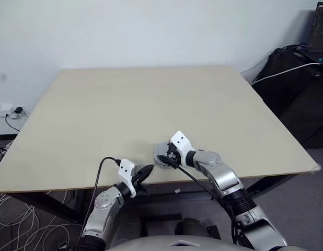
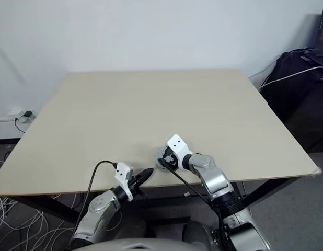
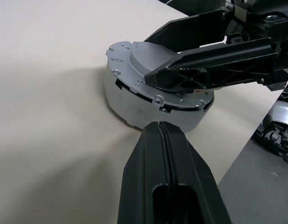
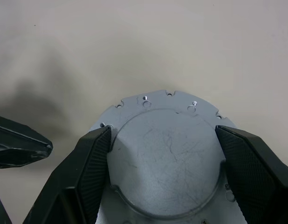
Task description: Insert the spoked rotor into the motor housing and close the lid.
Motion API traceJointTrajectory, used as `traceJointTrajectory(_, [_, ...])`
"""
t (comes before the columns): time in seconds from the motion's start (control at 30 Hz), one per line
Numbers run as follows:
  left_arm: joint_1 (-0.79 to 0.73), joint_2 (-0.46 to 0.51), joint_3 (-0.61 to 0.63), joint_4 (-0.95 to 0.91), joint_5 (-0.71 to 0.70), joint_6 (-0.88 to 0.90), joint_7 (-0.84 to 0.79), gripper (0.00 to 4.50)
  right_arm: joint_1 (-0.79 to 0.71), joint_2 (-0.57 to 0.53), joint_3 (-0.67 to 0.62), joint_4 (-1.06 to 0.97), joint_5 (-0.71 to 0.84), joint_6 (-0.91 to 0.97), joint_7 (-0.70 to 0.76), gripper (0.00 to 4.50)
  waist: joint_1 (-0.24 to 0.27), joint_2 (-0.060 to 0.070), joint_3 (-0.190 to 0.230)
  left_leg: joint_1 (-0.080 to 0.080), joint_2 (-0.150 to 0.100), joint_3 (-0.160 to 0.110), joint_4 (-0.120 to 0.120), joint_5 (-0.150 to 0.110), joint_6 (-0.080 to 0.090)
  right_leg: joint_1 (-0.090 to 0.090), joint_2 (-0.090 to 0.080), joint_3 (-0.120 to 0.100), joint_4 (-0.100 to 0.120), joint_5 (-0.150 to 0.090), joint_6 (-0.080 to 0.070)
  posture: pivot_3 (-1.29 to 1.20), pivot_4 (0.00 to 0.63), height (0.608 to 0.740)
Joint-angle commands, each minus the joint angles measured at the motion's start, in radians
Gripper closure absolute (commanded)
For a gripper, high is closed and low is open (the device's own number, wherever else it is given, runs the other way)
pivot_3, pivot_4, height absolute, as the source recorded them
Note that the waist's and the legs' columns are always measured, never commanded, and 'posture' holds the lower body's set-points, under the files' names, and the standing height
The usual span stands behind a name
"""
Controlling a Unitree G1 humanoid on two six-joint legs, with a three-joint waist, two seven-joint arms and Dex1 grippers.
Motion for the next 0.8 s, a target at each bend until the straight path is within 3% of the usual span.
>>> traceJointTrajectory(0.03, [-0.013, 0.003, 0.000, -0.025, 0.001, -0.015, -0.007, 4.50, -0.009, -0.026, 0.008, -0.009, -0.007, 0.003, 0.024, 1.21, 0.000, 0.000, 0.000, 0.000, 0.000, 0.000, 0.000, 0.000, 0.000, 0.000, 0.000, 0.000, 0.000, 0.000, 0.000, 0.00, 0.000, 0.740])
traceJointTrajectory(0.27, [-0.010, 0.000, -0.002, -0.038, 0.001, -0.008, -0.004, 4.50, -0.015, -0.065, 0.026, -0.015, 0.009, 0.039, 0.096, 1.21, 0.002, 0.001, -0.001, 0.000, 0.000, 0.000, 0.000, 0.000, 0.000, 0.000, 0.000, -0.002, 0.000, 0.000, 0.000, 0.00, 0.000, 0.740])
traceJointTrajectory(0.8, [-0.008, -0.002, -0.003, -0.033, -0.001, -0.012, -0.006, 4.50, -0.013, -0.031, -0.001, -0.002, 0.006, 0.020, 0.012, 1.21, 0.001, 0.001, -0.001, 0.000, 0.000, 0.000, 0.000, 0.000, 0.000, 0.000, 0.000, -0.002, 0.000, 0.000, 0.000, 0.00, 0.000, 0.740])
